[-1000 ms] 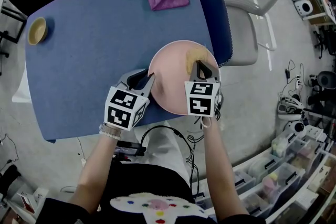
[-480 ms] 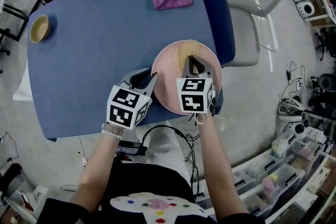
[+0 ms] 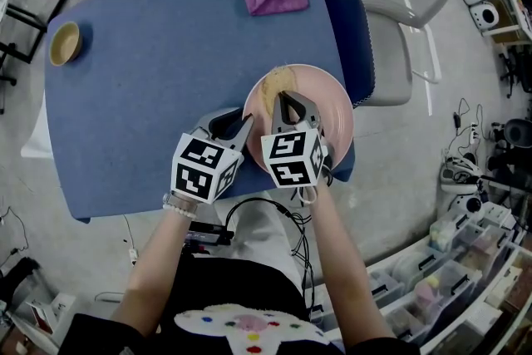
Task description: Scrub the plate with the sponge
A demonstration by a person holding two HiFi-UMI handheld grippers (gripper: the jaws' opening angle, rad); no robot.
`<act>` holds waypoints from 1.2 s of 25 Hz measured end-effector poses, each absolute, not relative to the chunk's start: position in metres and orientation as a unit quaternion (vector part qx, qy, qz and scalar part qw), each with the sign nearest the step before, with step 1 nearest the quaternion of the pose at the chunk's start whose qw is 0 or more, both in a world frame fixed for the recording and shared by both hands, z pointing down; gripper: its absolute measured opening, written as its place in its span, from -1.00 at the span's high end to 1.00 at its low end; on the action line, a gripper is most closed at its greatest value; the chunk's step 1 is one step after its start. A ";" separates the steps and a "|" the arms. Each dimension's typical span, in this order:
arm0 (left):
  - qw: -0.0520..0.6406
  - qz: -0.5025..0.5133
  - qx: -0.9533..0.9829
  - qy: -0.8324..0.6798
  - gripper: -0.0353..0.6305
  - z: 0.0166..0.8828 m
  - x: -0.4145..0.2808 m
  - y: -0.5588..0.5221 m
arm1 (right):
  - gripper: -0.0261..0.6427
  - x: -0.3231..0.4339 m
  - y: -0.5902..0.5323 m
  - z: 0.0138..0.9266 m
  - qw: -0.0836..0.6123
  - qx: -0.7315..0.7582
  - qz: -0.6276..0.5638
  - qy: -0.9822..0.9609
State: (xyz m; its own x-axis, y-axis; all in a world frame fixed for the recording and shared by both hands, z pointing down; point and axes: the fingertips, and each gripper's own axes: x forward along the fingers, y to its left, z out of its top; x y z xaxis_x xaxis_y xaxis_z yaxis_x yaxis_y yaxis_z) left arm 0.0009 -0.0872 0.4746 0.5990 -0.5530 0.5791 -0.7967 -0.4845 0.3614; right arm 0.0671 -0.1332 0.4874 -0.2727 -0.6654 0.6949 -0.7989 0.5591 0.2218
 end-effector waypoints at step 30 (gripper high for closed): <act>0.320 0.200 0.833 -0.406 0.63 0.479 0.001 -0.090 | 0.88 0.035 -0.042 0.494 0.446 0.248 0.062 -0.858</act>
State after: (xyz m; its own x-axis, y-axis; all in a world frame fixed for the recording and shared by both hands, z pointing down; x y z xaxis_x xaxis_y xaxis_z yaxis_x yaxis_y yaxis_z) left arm 0.0011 -0.0901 0.4787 0.5909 -0.5481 0.5919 -0.8034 -0.4665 0.3700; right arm 0.0348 -0.0418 0.4938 -0.4787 -0.3697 0.7963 -0.4808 0.8693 0.1146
